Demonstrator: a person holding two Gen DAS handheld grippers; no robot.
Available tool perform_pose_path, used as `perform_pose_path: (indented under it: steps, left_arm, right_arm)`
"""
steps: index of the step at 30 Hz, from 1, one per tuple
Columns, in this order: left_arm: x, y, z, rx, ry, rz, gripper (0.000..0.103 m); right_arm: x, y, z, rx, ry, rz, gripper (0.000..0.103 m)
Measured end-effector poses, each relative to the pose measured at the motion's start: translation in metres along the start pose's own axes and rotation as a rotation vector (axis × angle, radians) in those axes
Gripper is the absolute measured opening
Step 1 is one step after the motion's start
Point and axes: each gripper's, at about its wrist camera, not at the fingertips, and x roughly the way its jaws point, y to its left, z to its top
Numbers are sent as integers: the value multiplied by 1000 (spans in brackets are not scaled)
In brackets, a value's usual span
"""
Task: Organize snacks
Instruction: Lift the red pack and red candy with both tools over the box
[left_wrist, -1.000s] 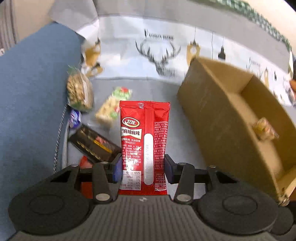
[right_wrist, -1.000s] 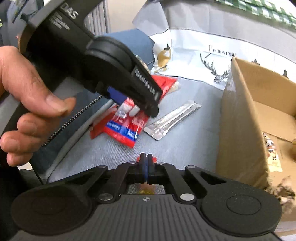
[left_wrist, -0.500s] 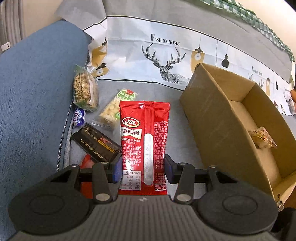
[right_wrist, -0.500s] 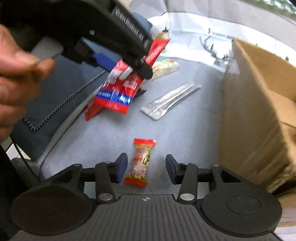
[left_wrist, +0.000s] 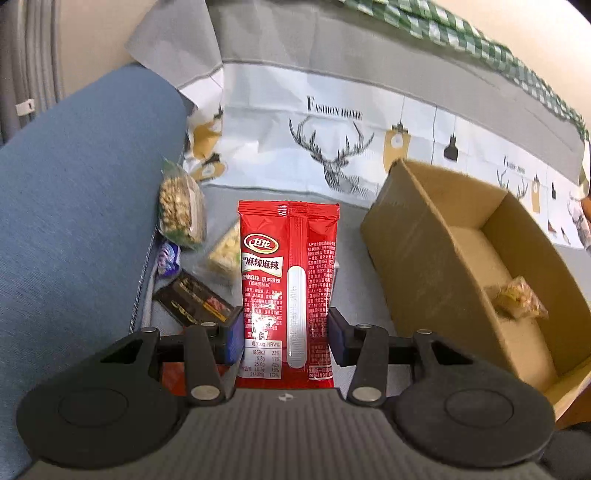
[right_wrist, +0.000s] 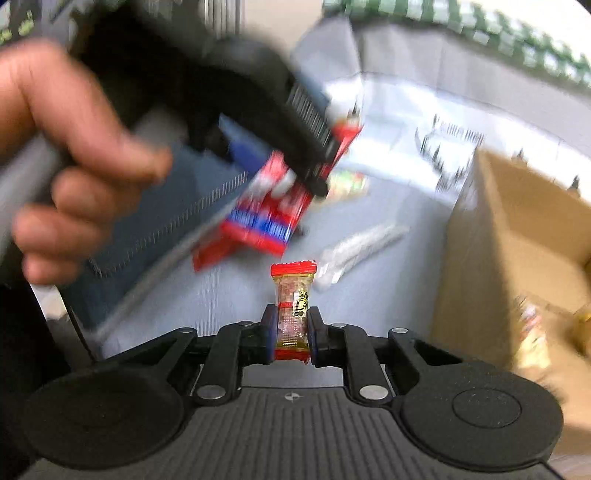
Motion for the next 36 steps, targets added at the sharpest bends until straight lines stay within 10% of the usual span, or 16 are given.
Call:
perform_pose_path:
  steps: [16, 26, 36]
  left_arm:
    - [-39, -63, 26, 48, -211, -49, 50]
    - [-36, -130, 22, 137, -300, -113, 50]
    - [-21, -203, 14, 257, -364, -182, 50]
  right_arm:
    - [-101, -124, 75, 110, -330, -149, 17]
    - [-92, -212, 30, 362, -269, -241, 17]
    - [-93, -237, 21, 348, -268, -323, 17]
